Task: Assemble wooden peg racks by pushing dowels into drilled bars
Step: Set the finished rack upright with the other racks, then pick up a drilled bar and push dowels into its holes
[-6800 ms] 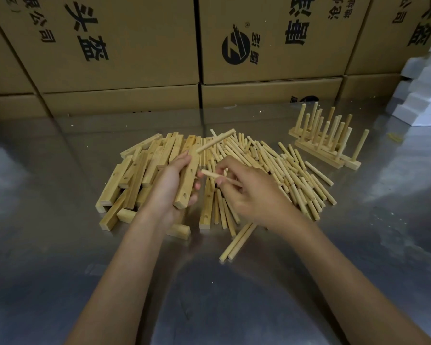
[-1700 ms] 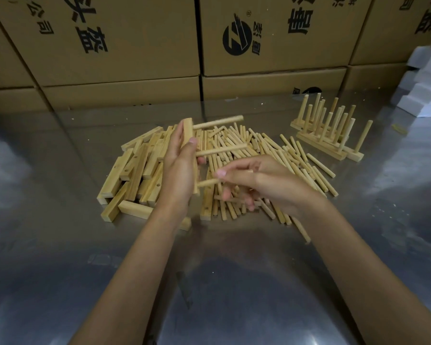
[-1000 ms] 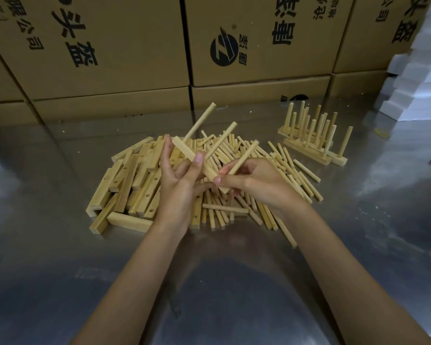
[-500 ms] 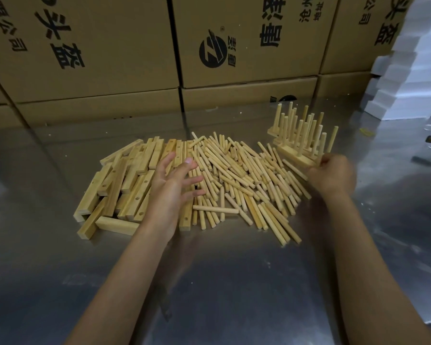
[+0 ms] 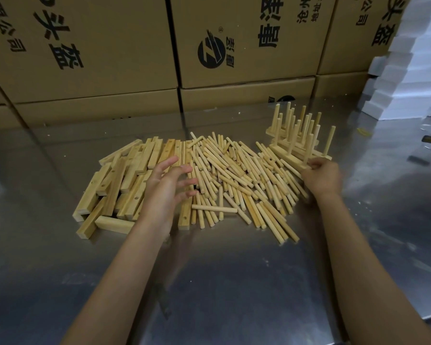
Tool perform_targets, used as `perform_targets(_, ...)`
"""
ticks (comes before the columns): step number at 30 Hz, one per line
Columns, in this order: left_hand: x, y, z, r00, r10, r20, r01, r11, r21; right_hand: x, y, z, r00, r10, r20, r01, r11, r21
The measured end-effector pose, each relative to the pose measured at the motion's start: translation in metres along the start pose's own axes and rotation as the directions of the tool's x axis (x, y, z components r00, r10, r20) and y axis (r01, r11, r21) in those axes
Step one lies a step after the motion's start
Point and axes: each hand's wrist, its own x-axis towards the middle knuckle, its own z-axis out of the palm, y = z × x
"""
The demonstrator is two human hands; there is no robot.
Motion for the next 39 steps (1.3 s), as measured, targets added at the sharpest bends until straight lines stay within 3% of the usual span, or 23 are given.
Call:
perform_targets(3,0.001,0.003,-0.004,0.999,-0.003,-0.033,0.004,1.0,0.022,-0.002,-0.003,-0.001,0.999,-0.004,-0.04,0.004,1.0,-0.001)
perform_targets(7,0.005,0.009,-0.013,0.996,0.004,-0.09,0.0,0.999,0.044,-0.014,-0.012,-0.001,0.992,-0.034,-0.119,0.018,0.991,-0.132)
perform_targets(10,0.008,0.015,-0.021,0.989,0.027,-0.145,-0.015,0.996,0.084,-0.029,-0.027,0.006,0.984,-0.163,-0.078,0.148,0.975,-0.169)
perform_targets(13,0.011,0.021,-0.03,0.979,0.062,-0.194,-0.036,0.991,0.132,-0.06,-0.046,0.023,0.93,-0.358,0.085,0.366,0.92,-0.142)
perform_targets(16,0.013,0.026,-0.035,0.972,0.086,-0.219,-0.053,0.987,0.149,-0.107,-0.062,0.047,0.732,-0.623,0.276,0.654,0.756,-0.031)
perform_targets(18,0.012,0.028,-0.037,0.97,0.091,-0.227,-0.056,0.987,0.153,-0.135,-0.067,0.059,0.513,-0.745,0.426,0.805,0.591,0.063)
perform_targets(20,0.012,0.029,-0.038,0.971,0.096,-0.217,-0.063,0.986,0.154,-0.152,-0.065,0.067,0.291,-0.754,0.588,0.88,0.452,0.144)
perform_targets(21,0.011,0.029,-0.039,0.972,0.099,-0.211,-0.066,0.985,0.159,-0.155,-0.064,0.069,0.219,-0.734,0.643,0.895,0.413,0.166)
perform_targets(23,0.011,0.03,-0.039,0.974,0.104,-0.199,-0.068,0.982,0.179,-0.159,-0.062,0.071,0.146,-0.7,0.699,0.903,0.383,0.195)
perform_targets(28,0.012,0.03,-0.039,0.982,0.095,-0.162,-0.05,0.964,0.261,-0.16,-0.061,0.074,0.124,-0.785,0.607,0.91,0.334,0.246)
perform_targets(34,0.011,0.023,-0.033,0.995,0.083,-0.061,-0.05,0.904,0.424,-0.162,-0.063,0.076,0.26,-0.921,0.289,0.861,0.356,0.363)
perform_targets(39,0.01,0.02,-0.031,0.992,-0.113,0.054,0.091,0.947,0.309,-0.168,-0.067,0.072,0.189,-0.959,0.209,0.876,0.261,0.405)
